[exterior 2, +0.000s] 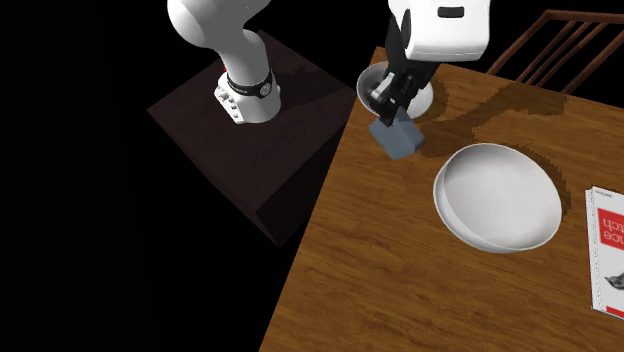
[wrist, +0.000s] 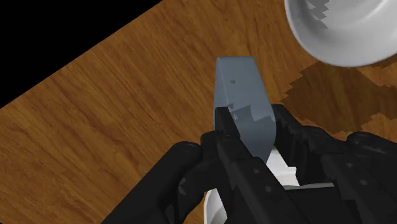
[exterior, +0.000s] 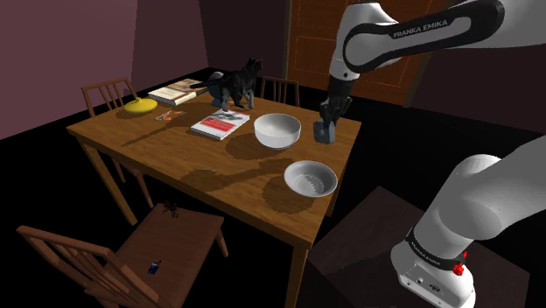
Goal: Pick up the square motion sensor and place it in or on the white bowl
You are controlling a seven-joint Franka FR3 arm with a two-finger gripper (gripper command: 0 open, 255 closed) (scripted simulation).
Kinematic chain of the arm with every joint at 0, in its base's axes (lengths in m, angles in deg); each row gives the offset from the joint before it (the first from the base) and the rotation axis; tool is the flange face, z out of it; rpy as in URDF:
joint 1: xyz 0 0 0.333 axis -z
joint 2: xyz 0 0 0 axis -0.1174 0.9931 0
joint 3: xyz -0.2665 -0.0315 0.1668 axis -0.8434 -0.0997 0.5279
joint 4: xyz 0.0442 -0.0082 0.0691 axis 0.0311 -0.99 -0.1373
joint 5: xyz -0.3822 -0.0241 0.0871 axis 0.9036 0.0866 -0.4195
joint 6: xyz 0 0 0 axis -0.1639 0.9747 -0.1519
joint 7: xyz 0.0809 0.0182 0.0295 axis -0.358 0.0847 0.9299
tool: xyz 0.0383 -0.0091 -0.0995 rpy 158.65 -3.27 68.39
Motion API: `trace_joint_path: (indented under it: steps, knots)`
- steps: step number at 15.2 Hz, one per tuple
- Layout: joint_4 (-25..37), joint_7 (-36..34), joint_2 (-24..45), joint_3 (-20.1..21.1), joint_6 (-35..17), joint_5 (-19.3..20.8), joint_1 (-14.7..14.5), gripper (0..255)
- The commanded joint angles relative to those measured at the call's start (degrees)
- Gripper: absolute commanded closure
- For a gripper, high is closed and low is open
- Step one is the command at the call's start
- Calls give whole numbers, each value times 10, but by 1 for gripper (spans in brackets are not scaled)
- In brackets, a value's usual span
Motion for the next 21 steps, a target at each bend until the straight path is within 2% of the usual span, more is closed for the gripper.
trace_joint_path:
  steps: [1, 11, 14, 15, 19, 21]
  knots:
    - [-17, -28, -25, 21, 9, -7, -10, 255]
    - [-68, -165, -104, 135, 34, -70, -75, 255]
    - [-76, -160, -101, 132, 23, -68, -74, 255]
    - [-76, -160, -101, 132, 23, -68, -74, 0]
    - [-101, 65, -56, 166, 31, 66, -143, 0]
    - [-114, 64, -53, 165, 15, 69, -141, 0]
